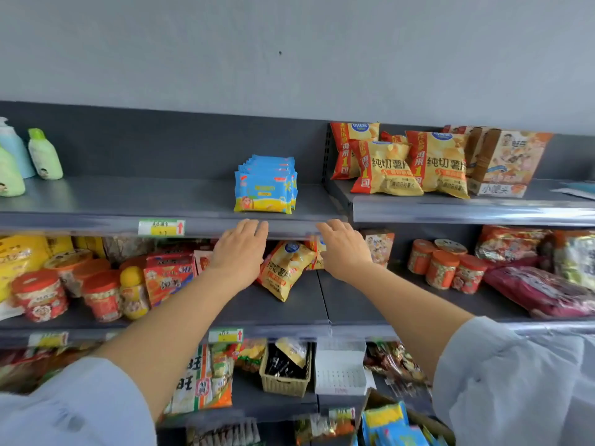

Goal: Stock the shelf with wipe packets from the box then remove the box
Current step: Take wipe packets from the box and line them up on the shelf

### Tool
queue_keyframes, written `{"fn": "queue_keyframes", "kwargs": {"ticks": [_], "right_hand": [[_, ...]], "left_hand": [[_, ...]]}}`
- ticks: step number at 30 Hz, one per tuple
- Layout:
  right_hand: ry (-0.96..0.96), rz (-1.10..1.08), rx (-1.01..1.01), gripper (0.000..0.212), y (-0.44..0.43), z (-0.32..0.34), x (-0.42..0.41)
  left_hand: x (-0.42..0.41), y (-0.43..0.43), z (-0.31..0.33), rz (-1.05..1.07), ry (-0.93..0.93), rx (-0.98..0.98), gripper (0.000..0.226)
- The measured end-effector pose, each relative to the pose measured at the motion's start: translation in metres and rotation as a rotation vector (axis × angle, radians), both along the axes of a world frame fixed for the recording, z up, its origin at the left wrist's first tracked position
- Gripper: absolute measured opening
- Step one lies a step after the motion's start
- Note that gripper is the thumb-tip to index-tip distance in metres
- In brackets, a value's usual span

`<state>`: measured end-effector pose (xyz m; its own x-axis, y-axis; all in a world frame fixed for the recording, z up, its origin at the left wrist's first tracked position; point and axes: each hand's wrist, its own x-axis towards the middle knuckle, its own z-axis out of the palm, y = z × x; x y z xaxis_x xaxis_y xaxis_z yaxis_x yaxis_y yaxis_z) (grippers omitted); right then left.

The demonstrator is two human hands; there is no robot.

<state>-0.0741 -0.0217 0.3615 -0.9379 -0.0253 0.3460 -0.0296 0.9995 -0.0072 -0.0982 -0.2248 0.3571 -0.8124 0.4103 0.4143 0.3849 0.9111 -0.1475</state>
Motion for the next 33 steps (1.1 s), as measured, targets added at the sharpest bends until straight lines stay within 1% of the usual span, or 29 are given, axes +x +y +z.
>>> {"fn": "queue_keyframes", "kwargs": {"ticks": [2, 7, 10, 15, 21, 24, 29, 33], "right_hand": [[-0.043, -0.016, 0.015, 0.054, 0.002, -0.012, 0.023], [-0.125, -0.074, 0.007, 0.056, 0.020, -0.043, 0.073], [-0.191, -0.105, 0.027, 0.058, 0.037, -0.065, 0.095], [-0.319, -0.147, -0.008, 0.058, 0.074, -0.107, 0.121], [-0.452, -0.190, -0.041, 0.044, 0.123, -0.161, 0.140], [-0.518, -0.191, -0.055, 0.048, 0.148, -0.191, 0.144], [-0.647, -0.168, -0.064, 0.048, 0.187, -0.240, 0.145], [-0.754, -0.158, -0.081, 0.050, 0.211, -0.282, 0.145]], "left_hand": [[0.020, 0.001, -0.012, -0.017, -0.037, -0.003, 0.073], [0.059, 0.015, -0.044, -0.049, -0.118, -0.022, 0.070], [0.076, 0.032, -0.064, -0.090, -0.169, -0.031, 0.070], [0.099, 0.071, -0.106, -0.136, -0.270, -0.074, 0.071], [0.110, 0.127, -0.162, -0.159, -0.395, -0.091, 0.069], [0.114, 0.156, -0.191, -0.166, -0.463, -0.088, 0.071], [0.120, 0.196, -0.242, -0.150, -0.559, -0.069, 0.061], [0.125, 0.222, -0.288, -0.144, -0.663, -0.083, 0.061]]}}
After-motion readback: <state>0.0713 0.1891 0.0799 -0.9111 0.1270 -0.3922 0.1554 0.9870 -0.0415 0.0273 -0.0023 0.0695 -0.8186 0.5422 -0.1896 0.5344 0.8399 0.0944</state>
